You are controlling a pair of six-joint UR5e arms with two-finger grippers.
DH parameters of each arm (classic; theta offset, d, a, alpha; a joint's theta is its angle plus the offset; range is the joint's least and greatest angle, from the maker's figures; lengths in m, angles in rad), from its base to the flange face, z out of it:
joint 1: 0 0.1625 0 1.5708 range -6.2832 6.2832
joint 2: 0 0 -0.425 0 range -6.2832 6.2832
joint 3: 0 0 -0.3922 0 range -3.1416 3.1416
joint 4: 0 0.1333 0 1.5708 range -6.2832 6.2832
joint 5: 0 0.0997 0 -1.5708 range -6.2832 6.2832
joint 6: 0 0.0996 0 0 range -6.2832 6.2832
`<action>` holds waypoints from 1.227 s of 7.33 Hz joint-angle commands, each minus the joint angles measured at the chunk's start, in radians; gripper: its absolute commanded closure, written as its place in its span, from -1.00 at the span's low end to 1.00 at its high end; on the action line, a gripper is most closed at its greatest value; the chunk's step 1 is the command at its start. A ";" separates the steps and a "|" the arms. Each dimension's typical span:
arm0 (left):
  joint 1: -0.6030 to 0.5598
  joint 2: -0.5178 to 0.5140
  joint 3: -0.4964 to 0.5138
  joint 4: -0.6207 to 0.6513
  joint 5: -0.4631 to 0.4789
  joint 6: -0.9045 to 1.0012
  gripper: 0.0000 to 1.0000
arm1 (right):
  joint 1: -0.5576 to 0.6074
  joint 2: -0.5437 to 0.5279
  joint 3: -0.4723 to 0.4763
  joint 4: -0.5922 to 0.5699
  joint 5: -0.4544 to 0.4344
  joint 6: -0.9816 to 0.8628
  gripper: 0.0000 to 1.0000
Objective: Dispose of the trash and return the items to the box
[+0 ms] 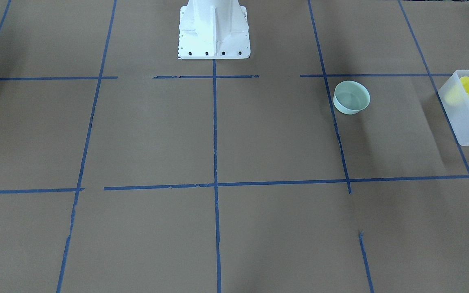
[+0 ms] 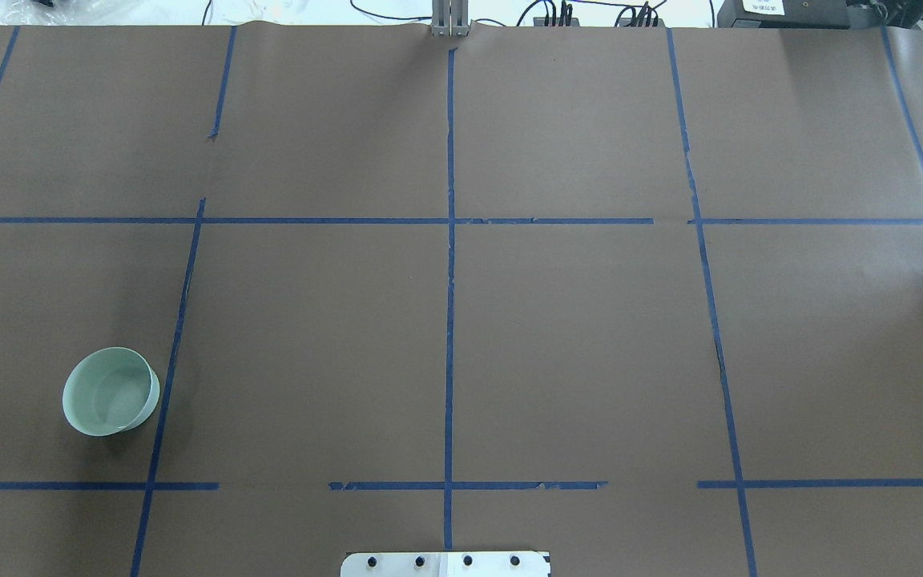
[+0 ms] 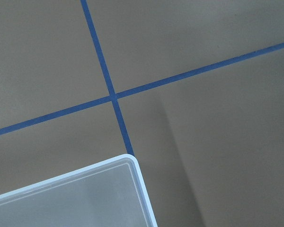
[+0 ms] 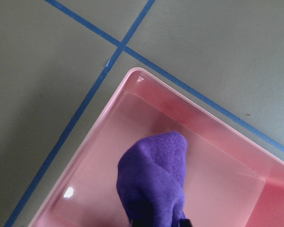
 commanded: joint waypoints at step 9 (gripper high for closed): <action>0.348 -0.012 -0.151 -0.256 0.172 -0.525 -1.00 | -0.124 -0.015 0.029 0.266 0.111 0.526 -1.00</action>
